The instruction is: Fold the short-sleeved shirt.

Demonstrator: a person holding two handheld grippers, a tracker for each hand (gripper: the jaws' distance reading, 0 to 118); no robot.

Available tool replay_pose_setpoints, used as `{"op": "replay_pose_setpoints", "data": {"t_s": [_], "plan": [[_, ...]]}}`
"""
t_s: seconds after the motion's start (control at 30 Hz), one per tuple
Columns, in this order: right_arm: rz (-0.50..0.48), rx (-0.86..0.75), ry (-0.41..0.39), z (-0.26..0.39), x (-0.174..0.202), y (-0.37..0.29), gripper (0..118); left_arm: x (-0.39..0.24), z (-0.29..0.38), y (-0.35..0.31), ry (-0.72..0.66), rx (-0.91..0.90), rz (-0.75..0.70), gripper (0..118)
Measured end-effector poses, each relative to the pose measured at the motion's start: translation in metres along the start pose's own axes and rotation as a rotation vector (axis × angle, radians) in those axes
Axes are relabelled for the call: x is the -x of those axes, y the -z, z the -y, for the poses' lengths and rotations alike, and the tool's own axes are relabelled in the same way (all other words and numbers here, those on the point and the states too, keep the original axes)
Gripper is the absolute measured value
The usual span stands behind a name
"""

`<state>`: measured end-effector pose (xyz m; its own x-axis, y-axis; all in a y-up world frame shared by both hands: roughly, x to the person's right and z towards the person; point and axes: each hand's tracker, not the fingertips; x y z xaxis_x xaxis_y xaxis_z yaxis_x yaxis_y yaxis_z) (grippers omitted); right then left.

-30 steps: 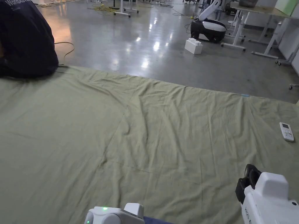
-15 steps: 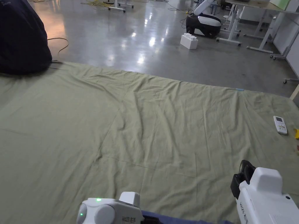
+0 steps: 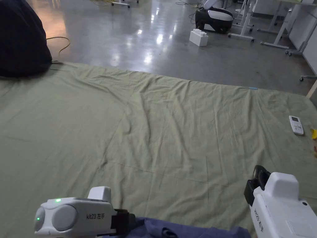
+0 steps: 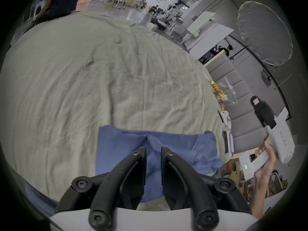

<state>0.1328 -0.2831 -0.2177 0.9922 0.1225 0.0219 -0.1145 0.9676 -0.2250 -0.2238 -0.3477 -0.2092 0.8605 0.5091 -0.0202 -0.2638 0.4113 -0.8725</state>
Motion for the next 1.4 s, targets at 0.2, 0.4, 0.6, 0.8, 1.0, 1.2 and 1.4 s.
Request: {"op": "replay_pose_setpoints", "data": {"t_s": [0.2,0.4,0.6,0.8,1.0,1.2,1.4], "plan": [[0.0,0.011,0.006,0.004,-0.001,0.0,0,-0.017,0.022,0.029,0.049,0.095,0.022,16],[0.001,0.022,0.01,0.007,-0.005,0.001,0,-0.042,0.025,0.067,0.025,0.098,0.118,9],[0.005,0.03,0.006,0.01,-0.01,0.001,0,-0.069,0.043,0.104,0.044,0.222,0.168,7],[0.013,0.037,0.019,0.011,-0.013,0.003,0,-0.077,0.059,0.119,0.019,0.247,0.191,7],[0.008,0.037,0.022,0.011,-0.013,0.004,0,-0.07,0.048,0.095,0.02,0.196,0.218,8],[-0.002,0.027,0.017,0.009,-0.013,0.004,0,-0.008,0.014,0.016,0.008,0.008,0.224,32],[-0.006,0.011,0.027,0.005,-0.013,0.005,0,0.079,-0.001,-0.02,-0.054,-0.094,0.11,70]]}}
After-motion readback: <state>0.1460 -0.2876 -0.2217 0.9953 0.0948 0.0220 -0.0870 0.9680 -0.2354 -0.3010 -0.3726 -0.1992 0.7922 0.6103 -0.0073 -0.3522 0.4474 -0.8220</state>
